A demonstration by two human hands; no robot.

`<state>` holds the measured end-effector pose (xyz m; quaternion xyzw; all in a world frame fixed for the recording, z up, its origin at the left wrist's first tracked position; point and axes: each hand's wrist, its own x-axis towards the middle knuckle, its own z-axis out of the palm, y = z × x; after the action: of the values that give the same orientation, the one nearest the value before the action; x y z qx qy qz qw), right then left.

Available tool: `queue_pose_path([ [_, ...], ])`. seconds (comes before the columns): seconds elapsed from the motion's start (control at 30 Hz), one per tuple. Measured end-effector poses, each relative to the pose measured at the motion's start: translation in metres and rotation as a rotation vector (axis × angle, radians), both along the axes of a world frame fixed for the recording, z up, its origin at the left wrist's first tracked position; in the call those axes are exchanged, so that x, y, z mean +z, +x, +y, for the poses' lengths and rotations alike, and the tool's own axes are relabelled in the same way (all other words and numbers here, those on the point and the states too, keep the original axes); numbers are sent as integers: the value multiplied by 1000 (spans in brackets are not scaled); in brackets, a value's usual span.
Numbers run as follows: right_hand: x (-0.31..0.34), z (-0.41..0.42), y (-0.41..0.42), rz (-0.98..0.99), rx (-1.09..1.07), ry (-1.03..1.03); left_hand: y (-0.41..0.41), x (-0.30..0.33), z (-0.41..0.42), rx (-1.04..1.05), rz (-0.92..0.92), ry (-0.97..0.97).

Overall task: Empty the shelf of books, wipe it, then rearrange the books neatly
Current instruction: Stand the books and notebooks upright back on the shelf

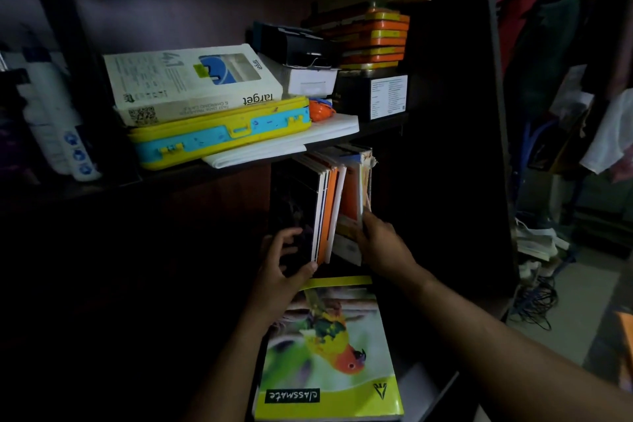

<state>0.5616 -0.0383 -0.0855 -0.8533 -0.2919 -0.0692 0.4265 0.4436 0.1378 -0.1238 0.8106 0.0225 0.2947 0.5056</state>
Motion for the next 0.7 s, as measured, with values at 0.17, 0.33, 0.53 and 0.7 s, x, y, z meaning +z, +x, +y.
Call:
queue_pose_path([
  [0.17, -2, 15, 5, 47, 119, -52, 3, -2, -1, 2, 65, -51],
  [0.33, -20, -1, -9, 52, 45, 293, 3, -2, -3, -98, 120, -53],
  [0.53, -33, -6, 0, -42, 68, 367, -3, 5, -6, -140, 199, -69],
  [0.7, -34, -4, 2, -29, 96, 365, -12, 11, -2, -201, 369, 181],
])
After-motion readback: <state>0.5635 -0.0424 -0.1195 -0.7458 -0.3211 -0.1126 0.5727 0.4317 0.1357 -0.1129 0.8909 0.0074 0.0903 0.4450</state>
